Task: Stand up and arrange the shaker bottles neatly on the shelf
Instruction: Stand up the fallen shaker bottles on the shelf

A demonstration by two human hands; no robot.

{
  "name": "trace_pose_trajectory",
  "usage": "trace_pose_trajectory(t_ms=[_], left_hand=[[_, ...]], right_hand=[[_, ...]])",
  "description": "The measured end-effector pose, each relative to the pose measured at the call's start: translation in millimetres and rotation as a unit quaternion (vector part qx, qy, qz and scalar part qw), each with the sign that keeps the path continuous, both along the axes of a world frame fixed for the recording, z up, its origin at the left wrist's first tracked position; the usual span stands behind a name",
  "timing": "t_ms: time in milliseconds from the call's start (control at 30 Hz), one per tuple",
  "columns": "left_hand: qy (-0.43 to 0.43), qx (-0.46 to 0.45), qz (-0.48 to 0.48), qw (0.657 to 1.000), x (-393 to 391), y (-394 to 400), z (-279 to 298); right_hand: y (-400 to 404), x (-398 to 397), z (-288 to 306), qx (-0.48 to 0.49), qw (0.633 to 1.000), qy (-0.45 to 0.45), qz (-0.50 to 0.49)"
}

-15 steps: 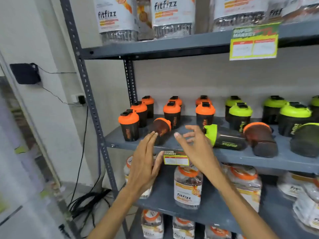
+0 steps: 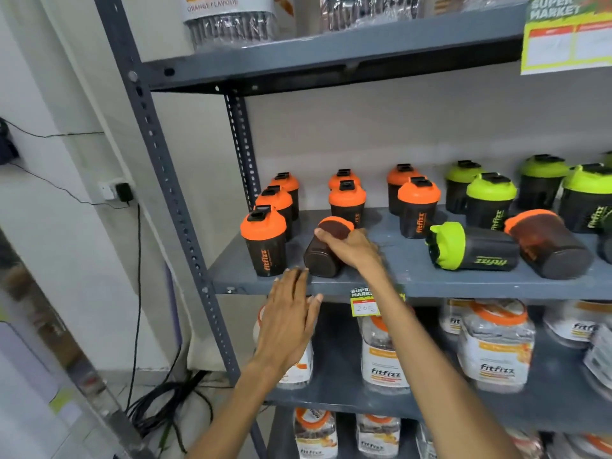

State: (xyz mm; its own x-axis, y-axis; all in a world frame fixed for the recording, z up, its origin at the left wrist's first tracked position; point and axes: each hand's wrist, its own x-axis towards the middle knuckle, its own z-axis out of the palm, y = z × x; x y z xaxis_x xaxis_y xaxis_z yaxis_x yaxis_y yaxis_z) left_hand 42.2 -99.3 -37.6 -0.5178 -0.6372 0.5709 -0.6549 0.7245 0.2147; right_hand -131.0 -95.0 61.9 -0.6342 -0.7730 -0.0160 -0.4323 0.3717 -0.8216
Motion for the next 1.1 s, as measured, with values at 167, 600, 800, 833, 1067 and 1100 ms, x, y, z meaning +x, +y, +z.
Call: trace_pose_trajectory(t_ms=[167,600,800,833,1067,1100], left_hand=[[-0.026,0.004,-0.021,0.999,-5,-4,4],[-0.099,-0.020,-0.011,0.995,-29,-33,11],[-0.088,-0.013,-0.010,0.996,-30,-34,10],[-0.085,-0.008,-0.011,0.996,-30,-34,9],[-0.068,0.008,-0.009,0.998,-31,-33,9],[-0.069,0.007,-0.007,0.998,-31,-33,9]], right_hand=[[7,-11,-5,-0.107,0.990,-0.090,-0.014],[37,-19,2,-0.290,0.951,0.080,-0.076],[19,-4,-5,-0.335,0.937,0.064,-0.071],[13,-2,-7,-0.332,0.938,0.069,-0.076],[-12,7,-27,-0.314,0.934,0.140,-0.101],[-13,7,-28,-0.313,0.931,0.154,-0.105]])
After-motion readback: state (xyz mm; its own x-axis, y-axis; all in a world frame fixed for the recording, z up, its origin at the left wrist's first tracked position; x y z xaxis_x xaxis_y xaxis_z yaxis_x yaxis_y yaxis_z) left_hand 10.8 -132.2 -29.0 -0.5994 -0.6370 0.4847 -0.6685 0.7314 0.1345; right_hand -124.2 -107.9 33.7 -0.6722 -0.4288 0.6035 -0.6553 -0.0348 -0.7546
